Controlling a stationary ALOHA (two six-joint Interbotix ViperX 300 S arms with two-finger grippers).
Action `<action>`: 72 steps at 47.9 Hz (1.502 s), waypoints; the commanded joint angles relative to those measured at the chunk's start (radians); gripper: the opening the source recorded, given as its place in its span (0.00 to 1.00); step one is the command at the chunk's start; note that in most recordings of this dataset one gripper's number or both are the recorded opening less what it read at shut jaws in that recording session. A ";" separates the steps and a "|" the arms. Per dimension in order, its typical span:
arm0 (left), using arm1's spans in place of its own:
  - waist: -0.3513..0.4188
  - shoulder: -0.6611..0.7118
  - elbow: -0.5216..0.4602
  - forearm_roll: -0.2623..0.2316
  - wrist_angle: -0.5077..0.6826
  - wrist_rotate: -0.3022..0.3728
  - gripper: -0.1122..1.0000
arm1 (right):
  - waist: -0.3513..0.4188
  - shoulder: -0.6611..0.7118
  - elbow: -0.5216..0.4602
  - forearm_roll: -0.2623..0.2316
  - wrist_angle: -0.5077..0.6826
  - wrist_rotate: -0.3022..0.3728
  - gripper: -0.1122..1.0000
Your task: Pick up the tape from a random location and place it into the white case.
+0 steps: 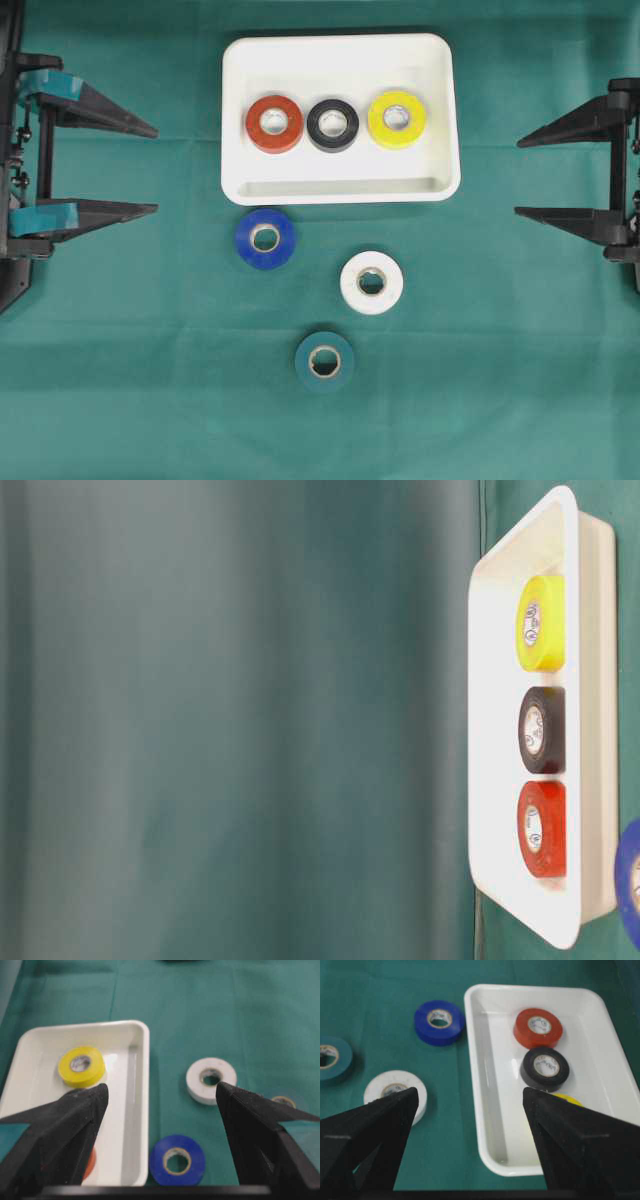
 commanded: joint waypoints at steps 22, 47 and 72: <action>0.002 -0.028 0.098 -0.012 -0.186 -0.006 0.88 | 0.000 0.000 0.005 -0.012 -0.075 -0.002 0.86; -0.015 -0.123 0.236 -0.014 -0.296 -0.040 0.88 | 0.000 0.000 0.038 -0.012 -0.129 -0.002 0.86; -0.015 -0.124 0.239 -0.014 -0.296 -0.041 0.88 | 0.000 0.000 0.038 -0.012 -0.129 -0.002 0.86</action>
